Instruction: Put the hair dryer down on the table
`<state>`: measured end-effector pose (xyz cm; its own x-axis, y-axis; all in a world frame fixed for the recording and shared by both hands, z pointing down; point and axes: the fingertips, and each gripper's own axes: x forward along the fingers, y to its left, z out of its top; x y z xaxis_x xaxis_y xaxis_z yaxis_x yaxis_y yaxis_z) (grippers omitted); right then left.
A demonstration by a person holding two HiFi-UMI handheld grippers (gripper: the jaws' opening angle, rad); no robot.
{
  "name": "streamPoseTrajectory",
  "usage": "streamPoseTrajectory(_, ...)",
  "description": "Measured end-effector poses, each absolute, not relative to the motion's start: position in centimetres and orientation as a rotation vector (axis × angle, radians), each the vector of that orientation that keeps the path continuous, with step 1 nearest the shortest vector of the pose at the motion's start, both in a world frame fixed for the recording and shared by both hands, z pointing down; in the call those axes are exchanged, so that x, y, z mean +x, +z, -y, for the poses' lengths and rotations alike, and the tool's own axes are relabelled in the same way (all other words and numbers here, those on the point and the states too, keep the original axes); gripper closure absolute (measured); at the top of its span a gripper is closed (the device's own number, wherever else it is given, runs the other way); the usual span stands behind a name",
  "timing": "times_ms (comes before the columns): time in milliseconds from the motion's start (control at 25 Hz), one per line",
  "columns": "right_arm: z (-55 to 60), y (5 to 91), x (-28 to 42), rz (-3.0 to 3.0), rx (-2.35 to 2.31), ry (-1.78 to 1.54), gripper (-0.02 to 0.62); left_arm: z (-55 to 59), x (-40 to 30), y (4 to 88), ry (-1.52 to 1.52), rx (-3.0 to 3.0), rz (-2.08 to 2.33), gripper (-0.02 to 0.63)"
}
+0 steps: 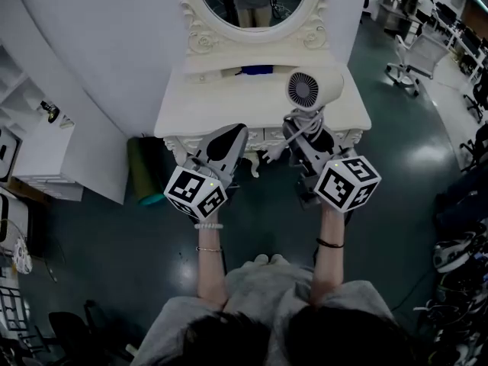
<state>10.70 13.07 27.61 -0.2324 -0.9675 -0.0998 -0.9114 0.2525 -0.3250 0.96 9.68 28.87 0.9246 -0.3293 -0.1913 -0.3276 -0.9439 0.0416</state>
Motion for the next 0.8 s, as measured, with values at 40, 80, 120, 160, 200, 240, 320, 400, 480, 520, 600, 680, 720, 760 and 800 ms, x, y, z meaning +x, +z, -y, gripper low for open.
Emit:
streamPoseTrajectory(40, -13.0, 27.7, 10.9, -2.256, -1.742, -0.288, 0.411, -9.7, 1.2, 28.9, -0.304, 3.073, 0.531, 0.601)
streamPoseTrajectory(80, -13.0, 27.7, 11.1, -2.264, -1.743, -0.291, 0.411, -9.7, 1.5, 29.0, -0.301, 3.071, 0.539, 0.601)
streamPoseTrajectory(120, -12.9, 27.9, 11.3, -2.273, -1.744, -0.296, 0.410, -9.7, 1.8, 29.2, -0.297, 3.068, 0.549, 0.601)
streamPoseTrajectory(160, -12.9, 28.1, 11.5, -2.281, -1.745, -0.303, 0.410, -9.8, 2.0, 29.3, -0.294, 3.063, 0.561, 0.601)
streamPoseTrajectory(200, -12.8, 28.3, 11.8, -2.289, -1.745, -0.311, 0.410, -9.8, 2.2, 29.5, -0.291, 3.058, 0.576, 0.601)
streamPoseTrajectory(240, -12.7, 28.6, 12.0, -2.296, -1.745, -0.317, 0.410, -9.9, 2.4, 29.8, -0.285, 3.053, 0.592, 0.601)
streamPoseTrajectory(320, -12.3, 29.1, 12.3, -2.314, -1.748, -0.324, 0.410, -10.1, 2.6, 30.5, -0.266, 3.043, 0.625, 0.601)
streamPoseTrajectory(400, -11.7, 29.7, 12.2, -2.349, -1.746, -0.333, 0.410, -10.0, 2.4, 31.1, -0.247, 3.030, 0.666, 0.601)
streamPoseTrajectory(480, -10.9, 30.4, 11.8, -2.385, -1.733, -0.347, 0.410, -9.6, 1.8, 31.7, -0.232, 3.015, 0.715, 0.601)
streamPoseTrajectory(520, -10.5, 30.6, 11.6, -2.398, -1.727, -0.353, 0.410, -9.4, 1.6, 31.8, -0.227, 3.009, 0.738, 0.601)
streamPoseTrajectory(600, -9.8, 30.9, 11.5, -2.419, -1.722, -0.352, 0.411, -8.8, 1.4, 32.1, -0.214, 3.004, 0.771, 0.601)
streamPoseTrajectory(680, -9.0, 31.1, 11.1, -2.439, -1.716, -0.351, 0.410, -8.2, 1.0, 32.4, -0.193, 3.001, 0.800, 0.601)
streamPoseTrajectory(720, -8.6, 31.4, 10.9, -2.448, -1.710, -0.354, 0.410, -7.9, 0.8, 32.6, -0.185, 2.998, 0.812, 0.601)
streamPoseTrajectory(760, -8.1, 31.6, 10.7, -2.456, -1.704, -0.360, 0.410, -7.6, 0.6, 32.8, -0.180, 2.995, 0.822, 0.601)
streamPoseTrajectory(800, -7.7, 31.8, 10.5, -2.463, -1.697, -0.366, 0.410, -7.3, 0.5, 33.1, -0.176, 2.991, 0.830, 0.601)
